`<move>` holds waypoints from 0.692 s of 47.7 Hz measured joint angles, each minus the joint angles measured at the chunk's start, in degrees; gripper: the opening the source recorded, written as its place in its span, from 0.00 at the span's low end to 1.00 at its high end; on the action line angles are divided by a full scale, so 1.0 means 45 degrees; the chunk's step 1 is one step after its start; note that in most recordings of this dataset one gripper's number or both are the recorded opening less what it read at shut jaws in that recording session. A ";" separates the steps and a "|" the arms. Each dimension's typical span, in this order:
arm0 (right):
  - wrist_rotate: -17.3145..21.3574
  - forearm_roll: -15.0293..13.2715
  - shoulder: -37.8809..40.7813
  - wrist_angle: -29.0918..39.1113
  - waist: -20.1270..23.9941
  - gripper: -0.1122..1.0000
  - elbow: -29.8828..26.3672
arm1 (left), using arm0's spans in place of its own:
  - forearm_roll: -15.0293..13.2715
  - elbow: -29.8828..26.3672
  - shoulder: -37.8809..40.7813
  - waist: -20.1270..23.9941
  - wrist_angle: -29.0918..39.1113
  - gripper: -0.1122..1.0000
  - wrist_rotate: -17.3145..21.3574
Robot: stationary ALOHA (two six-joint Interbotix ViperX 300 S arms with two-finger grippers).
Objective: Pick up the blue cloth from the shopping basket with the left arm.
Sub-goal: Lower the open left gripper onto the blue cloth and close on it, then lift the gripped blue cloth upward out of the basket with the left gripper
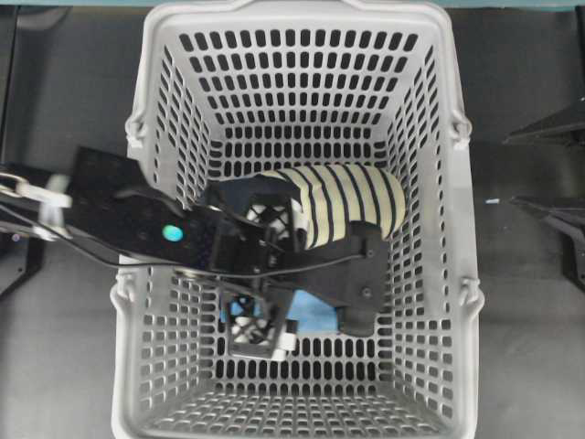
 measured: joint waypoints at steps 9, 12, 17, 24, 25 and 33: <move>0.0000 0.0000 -0.0020 0.0000 -0.0020 0.77 0.0000 | 0.0000 0.0313 0.0508 0.0000 -0.0879 0.89 -0.0488; 0.0000 0.0000 -0.0020 0.0000 -0.0020 0.77 0.0020 | -0.0020 0.0547 0.0664 0.0020 -0.1152 0.89 -0.0605; 0.0000 0.0020 -0.0020 -0.0020 0.0000 0.77 0.0020 | 0.0000 0.0996 0.0840 0.0000 -0.1523 0.89 -0.0977; 0.0000 0.0020 -0.0020 0.0000 -0.0020 0.74 0.0000 | -0.0020 0.1484 0.0820 0.0000 -0.1660 0.89 -0.1230; 0.0000 0.0000 -0.0020 0.0000 0.0000 0.74 0.0020 | 0.0000 0.1543 0.0801 0.0000 -0.1680 0.88 -0.1230; 0.0000 0.0000 -0.0020 0.0000 -0.0020 0.73 0.0020 | 0.0000 0.1953 0.0645 0.0000 -0.2012 0.79 -0.1230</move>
